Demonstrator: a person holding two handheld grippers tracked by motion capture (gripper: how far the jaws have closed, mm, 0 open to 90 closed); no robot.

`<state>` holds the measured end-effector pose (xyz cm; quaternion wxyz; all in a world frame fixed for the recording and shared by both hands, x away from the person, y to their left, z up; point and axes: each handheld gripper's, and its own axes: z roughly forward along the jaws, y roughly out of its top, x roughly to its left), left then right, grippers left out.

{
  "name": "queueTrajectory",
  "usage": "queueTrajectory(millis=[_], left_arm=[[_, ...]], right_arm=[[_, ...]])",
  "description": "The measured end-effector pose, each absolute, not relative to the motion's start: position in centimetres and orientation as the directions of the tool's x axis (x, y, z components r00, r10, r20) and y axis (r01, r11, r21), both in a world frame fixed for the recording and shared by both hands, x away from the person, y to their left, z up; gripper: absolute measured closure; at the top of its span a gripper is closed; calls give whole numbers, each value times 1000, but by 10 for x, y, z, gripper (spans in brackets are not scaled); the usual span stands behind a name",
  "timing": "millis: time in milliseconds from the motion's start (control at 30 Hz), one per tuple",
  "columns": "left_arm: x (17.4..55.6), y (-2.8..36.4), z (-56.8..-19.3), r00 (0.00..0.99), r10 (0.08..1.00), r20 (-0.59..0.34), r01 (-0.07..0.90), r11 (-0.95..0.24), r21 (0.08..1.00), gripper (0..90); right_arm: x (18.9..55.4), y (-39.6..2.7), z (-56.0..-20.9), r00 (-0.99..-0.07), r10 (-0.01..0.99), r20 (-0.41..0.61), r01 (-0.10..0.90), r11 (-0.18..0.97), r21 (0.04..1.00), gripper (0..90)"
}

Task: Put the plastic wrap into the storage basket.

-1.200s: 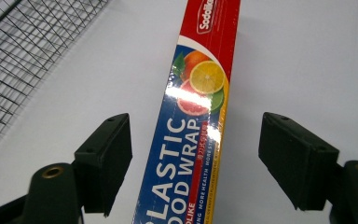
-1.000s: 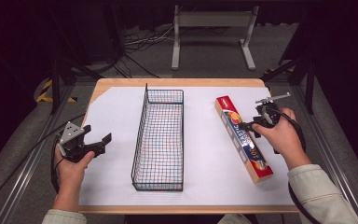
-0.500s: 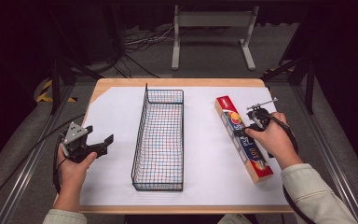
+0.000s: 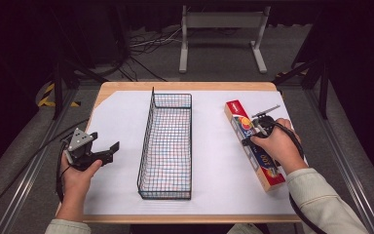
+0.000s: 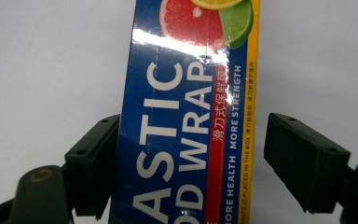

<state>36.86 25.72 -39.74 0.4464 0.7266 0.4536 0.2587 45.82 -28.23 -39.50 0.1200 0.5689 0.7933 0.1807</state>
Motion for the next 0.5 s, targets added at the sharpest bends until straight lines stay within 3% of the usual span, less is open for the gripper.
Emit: queueTrajectory(millis=[500], left_arm=[[368,257,-399,454,891,-30,439,-194,877,129]], right_arm=[[469,-271,-397,-277,961,-11,906,265,331,318]])
